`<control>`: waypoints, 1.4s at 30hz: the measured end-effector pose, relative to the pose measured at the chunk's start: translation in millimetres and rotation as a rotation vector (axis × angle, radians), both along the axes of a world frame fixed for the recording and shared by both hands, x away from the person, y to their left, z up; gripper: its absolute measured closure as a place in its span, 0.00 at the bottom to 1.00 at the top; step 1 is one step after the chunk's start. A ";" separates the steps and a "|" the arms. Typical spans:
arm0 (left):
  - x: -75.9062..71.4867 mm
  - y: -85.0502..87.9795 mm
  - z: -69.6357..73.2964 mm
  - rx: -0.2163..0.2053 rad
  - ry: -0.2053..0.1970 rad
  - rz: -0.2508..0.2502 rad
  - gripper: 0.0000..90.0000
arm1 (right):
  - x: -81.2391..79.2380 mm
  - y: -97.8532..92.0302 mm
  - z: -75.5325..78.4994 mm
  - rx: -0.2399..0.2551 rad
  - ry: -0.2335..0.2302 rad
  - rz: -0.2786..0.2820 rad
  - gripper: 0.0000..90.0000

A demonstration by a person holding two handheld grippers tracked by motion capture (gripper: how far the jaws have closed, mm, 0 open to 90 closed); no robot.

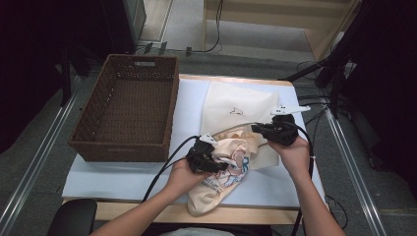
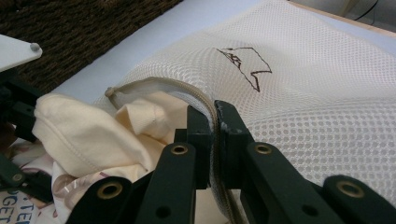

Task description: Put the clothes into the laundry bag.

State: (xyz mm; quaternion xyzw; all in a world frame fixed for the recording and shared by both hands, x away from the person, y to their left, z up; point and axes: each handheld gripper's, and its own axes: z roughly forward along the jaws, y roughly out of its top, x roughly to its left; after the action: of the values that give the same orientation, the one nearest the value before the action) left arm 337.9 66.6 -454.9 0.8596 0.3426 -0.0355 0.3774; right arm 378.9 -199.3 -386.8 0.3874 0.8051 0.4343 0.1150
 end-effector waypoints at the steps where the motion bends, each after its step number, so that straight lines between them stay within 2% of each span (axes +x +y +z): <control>1: 1.1 0.1 1.1 0.002 0.000 0.000 0.68 | -0.2 0.2 0.0 0.001 0.002 0.000 0.96; 2: 1.8 -0.2 1.9 -0.007 0.004 0.001 0.74 | -0.7 0.8 0.3 0.000 0.001 0.001 0.96; 4: 2.9 -2.4 5.5 -0.003 0.000 -0.005 0.80 | -1.1 2.0 0.8 0.000 -0.003 0.005 0.97; 5: 3.8 -4.6 9.0 0.006 -0.014 -0.017 0.82 | -1.3 2.5 1.1 0.001 -0.003 0.007 0.96; 8: 7.5 -11.7 16.2 -0.002 -0.013 -0.015 0.87 | -2.8 4.0 2.8 0.005 -0.007 0.008 0.97; 10: 12.6 -16.8 19.9 0.011 -0.015 -0.020 0.88 | -3.9 4.5 4.1 0.008 -0.009 0.009 0.97; 14: 26.6 -25.5 26.6 0.015 -0.004 0.006 0.89 | -6.4 3.7 7.6 0.020 -0.027 0.012 0.97; 19: 40.2 -32.1 32.5 0.019 -0.014 0.031 0.89 | -8.8 1.3 11.2 0.036 -0.039 0.015 0.97; 23: 49.1 -34.6 42.9 -0.015 -0.001 0.064 0.89 | -10.5 0.8 13.7 0.053 -0.051 0.029 0.97; 25: 52.9 -34.7 46.3 -0.014 -0.017 0.074 0.89 | -11.2 1.2 14.4 0.055 -0.053 0.030 0.97; 28: 57.5 -36.1 49.1 -0.022 -0.019 0.093 0.89 | -11.6 1.6 15.3 0.059 -0.057 0.034 0.97; 31: 60.2 -38.8 45.3 -0.006 -0.025 0.095 0.89 | -12.2 1.1 16.4 0.069 -0.062 0.037 0.97; 34: 64.3 -42.6 34.6 0.021 -0.019 0.104 0.89 | -12.5 0.4 18.1 0.078 -0.061 0.030 0.97; 38: 67.6 -43.6 27.1 0.020 -0.009 0.121 0.88 | -12.9 0.3 18.8 0.080 -0.061 0.032 0.97; 41: 68.3 -39.8 35.1 -0.017 -0.012 0.144 0.89 | -13.1 0.9 18.9 0.079 -0.057 0.040 0.97; 42: 67.3 -38.0 40.8 -0.040 -0.032 0.157 0.89 | -13.0 0.8 18.9 0.080 -0.060 0.044 0.97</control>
State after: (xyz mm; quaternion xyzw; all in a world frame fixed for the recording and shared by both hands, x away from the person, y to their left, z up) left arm 405.2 28.6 -414.1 0.8229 0.4020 0.0009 0.4014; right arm 365.9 -198.5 -367.9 0.3605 0.7915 0.4801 0.1139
